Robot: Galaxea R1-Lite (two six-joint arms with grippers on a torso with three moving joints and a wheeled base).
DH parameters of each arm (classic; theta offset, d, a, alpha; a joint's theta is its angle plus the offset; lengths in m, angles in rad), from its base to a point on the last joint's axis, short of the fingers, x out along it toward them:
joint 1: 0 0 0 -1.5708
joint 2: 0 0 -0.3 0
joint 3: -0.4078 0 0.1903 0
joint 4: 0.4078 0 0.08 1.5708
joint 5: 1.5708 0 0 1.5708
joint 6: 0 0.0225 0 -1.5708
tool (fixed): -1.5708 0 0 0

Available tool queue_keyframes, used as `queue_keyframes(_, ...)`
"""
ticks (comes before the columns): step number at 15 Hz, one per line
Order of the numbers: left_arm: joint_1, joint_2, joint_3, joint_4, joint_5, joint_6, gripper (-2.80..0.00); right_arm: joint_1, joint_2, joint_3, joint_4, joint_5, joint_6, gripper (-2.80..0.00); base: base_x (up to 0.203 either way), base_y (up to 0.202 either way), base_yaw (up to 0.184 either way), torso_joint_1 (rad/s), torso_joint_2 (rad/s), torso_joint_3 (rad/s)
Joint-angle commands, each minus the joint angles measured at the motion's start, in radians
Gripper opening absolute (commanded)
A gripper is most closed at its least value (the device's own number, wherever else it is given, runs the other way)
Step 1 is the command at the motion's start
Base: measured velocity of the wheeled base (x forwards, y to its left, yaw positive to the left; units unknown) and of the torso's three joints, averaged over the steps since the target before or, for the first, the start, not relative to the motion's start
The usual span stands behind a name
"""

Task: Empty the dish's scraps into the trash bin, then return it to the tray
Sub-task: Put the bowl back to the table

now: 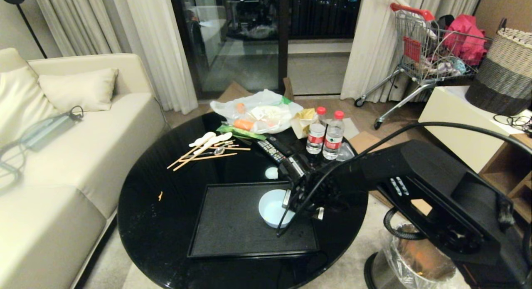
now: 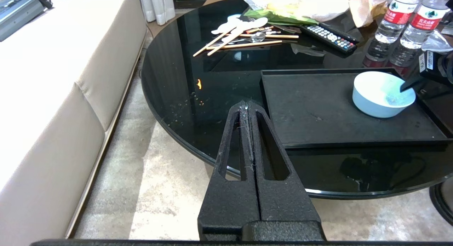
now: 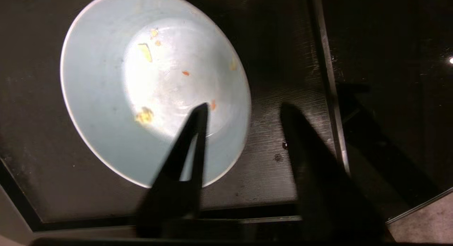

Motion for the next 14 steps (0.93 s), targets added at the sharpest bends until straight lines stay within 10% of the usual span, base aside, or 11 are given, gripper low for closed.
queue_keyframes(1,0.000,0.000,0.000,-0.001,0.000,0.000,-2.80,-0.001,-0.006,0.000,0.000,-0.005,0.006,0.00,0.000,0.000,0.000,0.000,0.00,0.000)
queue_keyframes(9,0.000,0.000,0.000,-0.001,0.000,0.000,-2.80,-0.002,-0.189,0.039,0.014,-0.041,-0.004,0.00,0.000,0.000,0.000,0.000,0.00,0.000)
queue_keyframes(14,0.000,0.000,0.000,-0.001,0.000,0.000,-2.80,-0.007,-0.412,0.334,-0.018,-0.093,-0.145,0.00,0.000,0.000,0.000,0.000,0.00,0.000)
